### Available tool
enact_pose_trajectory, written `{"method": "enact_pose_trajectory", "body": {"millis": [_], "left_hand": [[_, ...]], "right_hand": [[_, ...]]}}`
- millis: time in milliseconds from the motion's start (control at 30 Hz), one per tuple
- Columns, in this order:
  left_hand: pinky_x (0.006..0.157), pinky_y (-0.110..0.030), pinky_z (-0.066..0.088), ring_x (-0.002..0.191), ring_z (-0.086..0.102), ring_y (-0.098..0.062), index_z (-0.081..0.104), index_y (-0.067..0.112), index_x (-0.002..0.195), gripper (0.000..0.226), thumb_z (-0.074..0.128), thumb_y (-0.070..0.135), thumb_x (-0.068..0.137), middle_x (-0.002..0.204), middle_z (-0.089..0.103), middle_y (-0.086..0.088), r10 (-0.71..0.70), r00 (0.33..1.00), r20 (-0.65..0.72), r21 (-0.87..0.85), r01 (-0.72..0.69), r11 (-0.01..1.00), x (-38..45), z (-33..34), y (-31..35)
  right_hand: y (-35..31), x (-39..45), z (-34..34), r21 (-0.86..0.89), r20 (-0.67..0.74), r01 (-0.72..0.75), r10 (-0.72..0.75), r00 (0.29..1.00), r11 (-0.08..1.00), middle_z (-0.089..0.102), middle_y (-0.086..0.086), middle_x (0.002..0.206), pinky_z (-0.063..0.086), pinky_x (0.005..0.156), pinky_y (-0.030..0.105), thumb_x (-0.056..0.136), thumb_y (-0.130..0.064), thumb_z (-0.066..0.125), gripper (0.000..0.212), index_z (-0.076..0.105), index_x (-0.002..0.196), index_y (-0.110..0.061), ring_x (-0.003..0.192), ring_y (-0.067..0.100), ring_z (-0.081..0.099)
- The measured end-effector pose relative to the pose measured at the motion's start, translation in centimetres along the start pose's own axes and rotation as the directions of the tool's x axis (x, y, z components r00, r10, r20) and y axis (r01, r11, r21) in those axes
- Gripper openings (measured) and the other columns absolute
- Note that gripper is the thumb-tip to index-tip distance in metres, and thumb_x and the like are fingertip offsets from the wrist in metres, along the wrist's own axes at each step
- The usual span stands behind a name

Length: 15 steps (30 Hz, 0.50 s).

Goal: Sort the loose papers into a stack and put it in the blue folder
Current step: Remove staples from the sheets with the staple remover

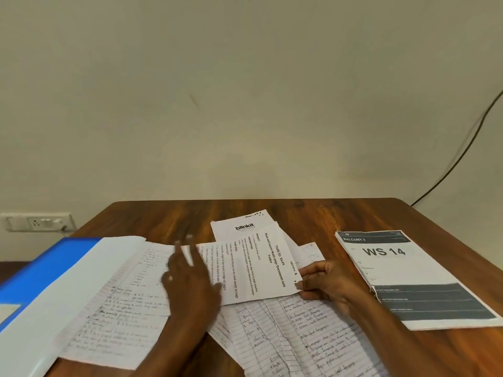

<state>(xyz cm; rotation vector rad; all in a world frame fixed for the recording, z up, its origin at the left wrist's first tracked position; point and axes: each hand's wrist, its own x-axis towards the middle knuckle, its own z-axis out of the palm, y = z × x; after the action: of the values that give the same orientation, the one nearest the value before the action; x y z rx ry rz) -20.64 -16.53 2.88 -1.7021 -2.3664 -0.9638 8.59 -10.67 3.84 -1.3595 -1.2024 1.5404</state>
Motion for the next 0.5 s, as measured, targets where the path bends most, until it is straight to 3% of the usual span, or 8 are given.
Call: {"method": "enact_pose_trajectory", "body": {"millis": [67, 200, 333, 500], "left_hand": [[0.129, -0.049, 0.018, 0.158, 0.018, -0.025, 0.013, 0.035, 0.163, 0.107, 0.075, 0.065, 0.081, 0.174, 0.012, 0.002, 0.202, 0.977, 0.066, -0.098, -0.195, 0.976, -1.1, 1.1, 1.9], [0.119, -0.031, 0.03, 0.14, 0.039, -0.011, 0.043, 0.04, 0.152, 0.072, 0.06, 0.072, 0.09, 0.159, 0.043, 0.016, 0.565, 0.808, 0.169, -0.157, -0.544, 0.824, -3.4, 3.0, 5.9], [0.098, -0.026, 0.044, 0.106, 0.059, -0.01, 0.071, 0.031, 0.126, 0.039, 0.062, 0.055, 0.097, 0.125, 0.071, 0.013, 0.623, 0.773, 0.118, -0.188, -0.599, 0.778, -3.1, 4.1, 8.1], [0.072, -0.026, 0.051, 0.07, 0.061, -0.009, 0.08, 0.029, 0.091, 0.01, 0.073, 0.035, 0.093, 0.086, 0.076, 0.012, 0.729, 0.683, 0.049, -0.102, -0.723, 0.683, -3.3, 5.6, 7.9]], "right_hand": [[-0.1, -0.1, 0.0, 0.02, 0.0, -0.013, 0.013, 1.0, 1.0, 0.078, 0.025, 0.101, 0.067, 0.073, 0.04, 0.072, 0.016, 0.084, 0.041, 0.07, 0.111, 0.01, 0.092, 0.04, 0.078], [-0.4, -0.4, 0.0, 0.044, -0.011, -0.035, 0.035, 0.999, 0.998, 0.078, 0.024, 0.1, 0.067, 0.078, 0.041, 0.076, 0.016, 0.082, 0.041, 0.069, 0.113, 0.006, 0.091, 0.039, 0.078], [-0.7, -0.4, -0.1, 0.075, -0.02, -0.061, 0.063, 0.998, 0.995, 0.079, 0.023, 0.103, 0.066, 0.08, 0.044, 0.077, 0.016, 0.08, 0.041, 0.069, 0.115, 0.005, 0.093, 0.039, 0.078], [-1.0, -0.3, -0.1, 0.084, -0.027, -0.093, 0.096, 0.995, 0.992, 0.078, 0.023, 0.105, 0.067, 0.072, 0.04, 0.076, 0.018, 0.081, 0.044, 0.07, 0.117, 0.006, 0.094, 0.04, 0.078]]}}
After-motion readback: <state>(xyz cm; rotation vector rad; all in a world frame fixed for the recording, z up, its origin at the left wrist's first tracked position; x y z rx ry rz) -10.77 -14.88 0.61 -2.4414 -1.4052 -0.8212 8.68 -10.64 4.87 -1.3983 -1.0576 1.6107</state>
